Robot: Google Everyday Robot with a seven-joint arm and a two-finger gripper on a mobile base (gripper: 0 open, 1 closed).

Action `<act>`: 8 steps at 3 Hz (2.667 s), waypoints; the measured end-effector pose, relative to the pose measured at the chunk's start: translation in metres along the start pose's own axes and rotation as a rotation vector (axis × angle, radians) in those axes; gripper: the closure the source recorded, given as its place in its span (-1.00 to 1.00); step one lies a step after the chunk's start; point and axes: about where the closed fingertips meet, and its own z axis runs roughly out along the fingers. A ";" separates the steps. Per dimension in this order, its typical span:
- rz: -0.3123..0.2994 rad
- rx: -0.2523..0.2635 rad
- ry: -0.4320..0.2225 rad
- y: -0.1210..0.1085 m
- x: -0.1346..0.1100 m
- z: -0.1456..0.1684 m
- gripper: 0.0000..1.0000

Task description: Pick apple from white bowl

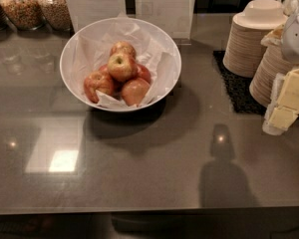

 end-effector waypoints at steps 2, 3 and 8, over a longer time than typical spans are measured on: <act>0.033 -0.007 -0.062 -0.005 -0.004 0.000 -1.00; 0.031 0.006 -0.229 -0.030 -0.014 -0.017 -1.00; -0.220 0.035 -0.559 -0.019 -0.160 -0.091 -1.00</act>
Offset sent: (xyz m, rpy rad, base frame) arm 0.0144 0.0060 0.0007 0.1719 0.0113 -0.0359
